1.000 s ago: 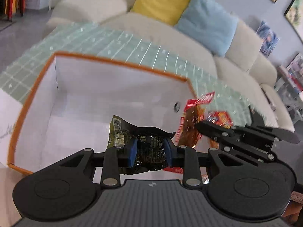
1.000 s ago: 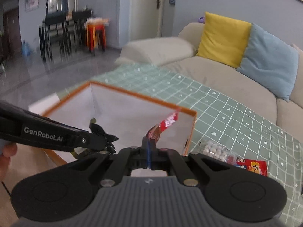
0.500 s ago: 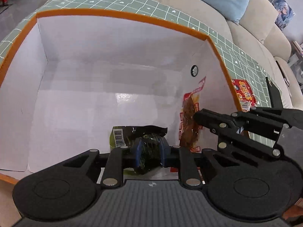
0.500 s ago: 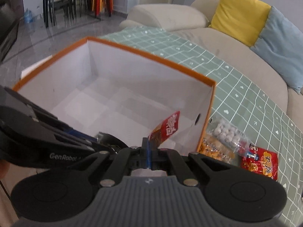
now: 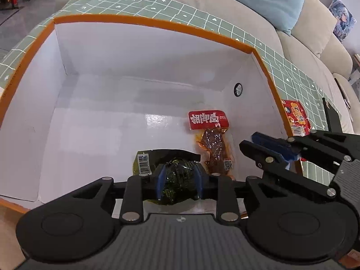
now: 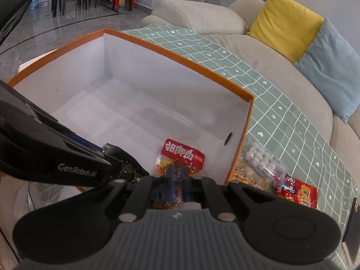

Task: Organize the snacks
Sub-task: 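Lower both packs into the box and open both tools, then withdraw both tools from the box back toward the snacks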

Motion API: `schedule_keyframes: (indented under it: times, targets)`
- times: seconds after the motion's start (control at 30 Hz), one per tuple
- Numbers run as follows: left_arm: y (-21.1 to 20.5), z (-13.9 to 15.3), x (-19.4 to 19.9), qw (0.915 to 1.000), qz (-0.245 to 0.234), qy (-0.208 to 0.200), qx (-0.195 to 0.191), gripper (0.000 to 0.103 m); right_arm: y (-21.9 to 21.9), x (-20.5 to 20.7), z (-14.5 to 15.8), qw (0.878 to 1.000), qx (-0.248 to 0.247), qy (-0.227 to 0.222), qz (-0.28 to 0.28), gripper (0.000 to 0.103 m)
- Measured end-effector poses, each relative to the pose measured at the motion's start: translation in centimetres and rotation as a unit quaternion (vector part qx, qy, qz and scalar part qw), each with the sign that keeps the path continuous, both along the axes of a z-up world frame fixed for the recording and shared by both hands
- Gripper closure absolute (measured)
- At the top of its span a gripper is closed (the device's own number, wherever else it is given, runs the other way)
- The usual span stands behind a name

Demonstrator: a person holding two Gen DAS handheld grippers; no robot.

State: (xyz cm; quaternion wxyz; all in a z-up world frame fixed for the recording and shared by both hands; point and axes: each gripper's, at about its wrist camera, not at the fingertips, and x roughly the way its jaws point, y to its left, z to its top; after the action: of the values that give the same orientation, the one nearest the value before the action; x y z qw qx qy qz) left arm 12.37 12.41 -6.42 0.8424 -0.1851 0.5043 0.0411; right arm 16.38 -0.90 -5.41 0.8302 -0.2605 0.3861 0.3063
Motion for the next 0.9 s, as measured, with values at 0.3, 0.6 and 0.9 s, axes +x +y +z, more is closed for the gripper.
schedule_keyframes:
  times: [0.3, 0.6, 0.9]
  targets:
    - [0.3, 2.0, -1.2, 0.9988, 0.012, -0.046, 0.005, 0.051, -1.5, -1.2, 2.4, 0.998, 0.048, -0.039, -0.015, 0.073]
    - [-0.9, 5.2, -3.1, 0.992, 0.004, -0.124, 0.023, 0.043, -4.7, -3.3, 5.3, 0.989, 0.103, -0.089, -0.054, 0.059]
    - [-4.4, 7.2, -5.0, 0.9798, -0.055, -0.192, 0.017, 0.04, -9.9, -5.7, 5.9, 0.976, 0.125, -0.119, -0.132, 0.05]
